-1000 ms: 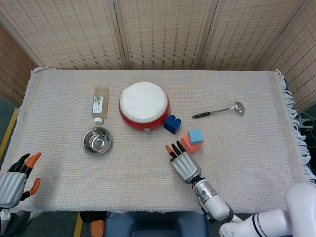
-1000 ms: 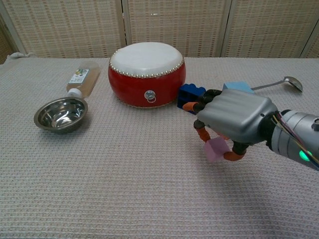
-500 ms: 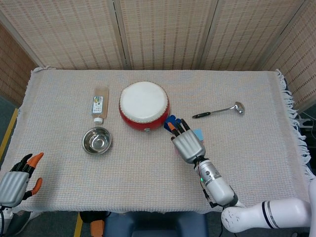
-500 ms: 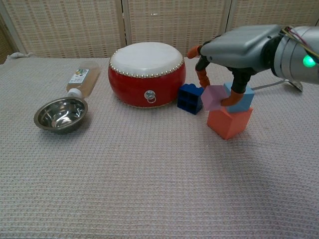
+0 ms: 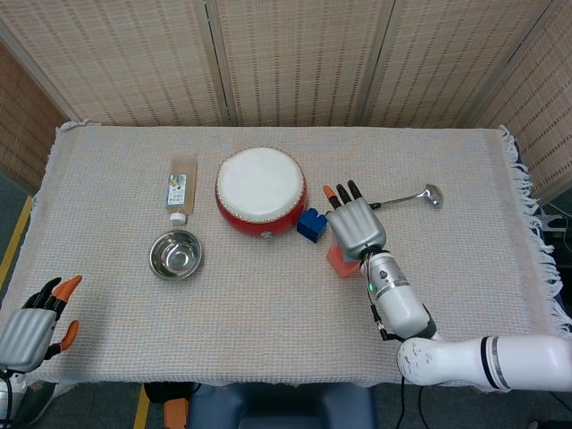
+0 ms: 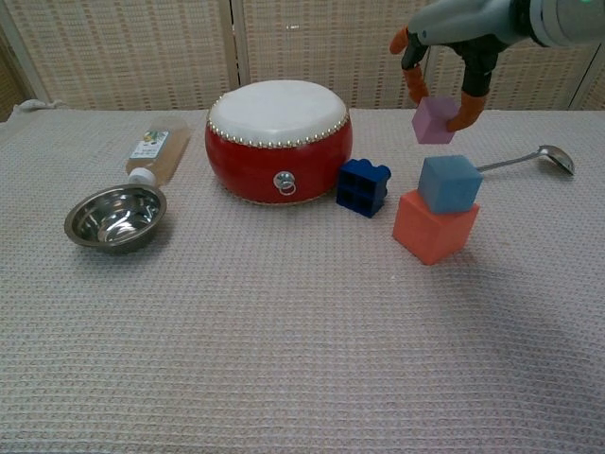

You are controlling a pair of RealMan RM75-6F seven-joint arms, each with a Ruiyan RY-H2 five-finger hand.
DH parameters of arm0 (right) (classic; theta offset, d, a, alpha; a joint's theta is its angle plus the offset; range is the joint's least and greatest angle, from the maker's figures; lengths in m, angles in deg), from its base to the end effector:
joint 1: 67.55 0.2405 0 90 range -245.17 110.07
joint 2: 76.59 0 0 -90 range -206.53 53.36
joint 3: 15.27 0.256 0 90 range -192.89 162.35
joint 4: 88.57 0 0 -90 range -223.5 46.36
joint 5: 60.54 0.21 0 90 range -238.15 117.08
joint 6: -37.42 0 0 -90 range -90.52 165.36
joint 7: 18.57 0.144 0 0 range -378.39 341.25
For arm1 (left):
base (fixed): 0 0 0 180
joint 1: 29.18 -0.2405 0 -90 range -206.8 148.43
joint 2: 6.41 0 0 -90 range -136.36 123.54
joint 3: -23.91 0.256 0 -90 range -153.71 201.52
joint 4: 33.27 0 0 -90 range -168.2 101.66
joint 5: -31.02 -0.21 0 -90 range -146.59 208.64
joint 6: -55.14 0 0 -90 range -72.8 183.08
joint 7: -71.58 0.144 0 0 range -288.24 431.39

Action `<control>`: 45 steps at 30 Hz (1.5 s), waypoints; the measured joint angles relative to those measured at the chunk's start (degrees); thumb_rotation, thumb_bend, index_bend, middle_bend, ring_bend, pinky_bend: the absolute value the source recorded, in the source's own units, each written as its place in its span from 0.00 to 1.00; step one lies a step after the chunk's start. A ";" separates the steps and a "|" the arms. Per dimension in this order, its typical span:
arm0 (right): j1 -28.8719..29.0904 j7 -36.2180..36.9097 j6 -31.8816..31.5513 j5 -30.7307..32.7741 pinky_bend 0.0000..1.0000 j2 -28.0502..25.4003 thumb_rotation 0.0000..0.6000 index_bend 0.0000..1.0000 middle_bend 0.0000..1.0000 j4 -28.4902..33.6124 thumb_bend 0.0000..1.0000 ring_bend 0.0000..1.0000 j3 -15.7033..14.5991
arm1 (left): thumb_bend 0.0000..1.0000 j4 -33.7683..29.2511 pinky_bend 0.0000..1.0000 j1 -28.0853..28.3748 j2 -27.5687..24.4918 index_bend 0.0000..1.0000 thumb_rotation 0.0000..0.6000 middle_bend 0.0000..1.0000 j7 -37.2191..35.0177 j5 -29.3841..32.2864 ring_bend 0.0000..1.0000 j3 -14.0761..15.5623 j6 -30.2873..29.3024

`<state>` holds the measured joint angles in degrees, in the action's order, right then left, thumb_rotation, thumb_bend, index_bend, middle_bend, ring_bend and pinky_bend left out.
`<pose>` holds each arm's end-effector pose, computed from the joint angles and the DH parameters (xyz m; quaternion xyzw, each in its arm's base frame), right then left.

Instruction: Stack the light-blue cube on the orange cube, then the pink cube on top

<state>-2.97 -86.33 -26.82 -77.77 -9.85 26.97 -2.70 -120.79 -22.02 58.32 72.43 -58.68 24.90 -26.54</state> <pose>-0.0541 -0.3529 0.0786 0.8027 -0.2343 0.1746 0.5200 -0.3208 0.1799 0.1436 -0.6590 -0.3692 -0.3456 0.5568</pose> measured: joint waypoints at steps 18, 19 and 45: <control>2.25 5.49 7.18 6.61 0.00 -2.15 1.00 0.54 0.00 -5.66 0.14 0.00 -5.07 | 0.49 -0.15 0.25 0.39 0.51 0.01 1.00 0.13 1.47 1.12 0.07 -0.08 1.15; 2.28 6.03 7.63 6.41 0.00 -1.94 1.00 0.54 0.00 -6.24 0.14 0.00 -5.33 | 0.49 -0.15 0.25 0.40 0.52 0.01 1.00 0.13 1.50 1.17 0.07 -0.10 1.17; 5.41 10.78 7.23 5.11 0.00 -1.05 1.00 0.49 0.00 -6.75 0.14 0.00 -9.17 | 0.49 -0.06 0.25 0.51 0.57 0.01 1.00 0.13 1.69 1.51 0.07 -0.06 1.42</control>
<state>2.44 -75.55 -19.58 -72.65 -10.90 20.22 -11.87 -120.86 -21.51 58.89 74.12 -57.17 24.84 -25.11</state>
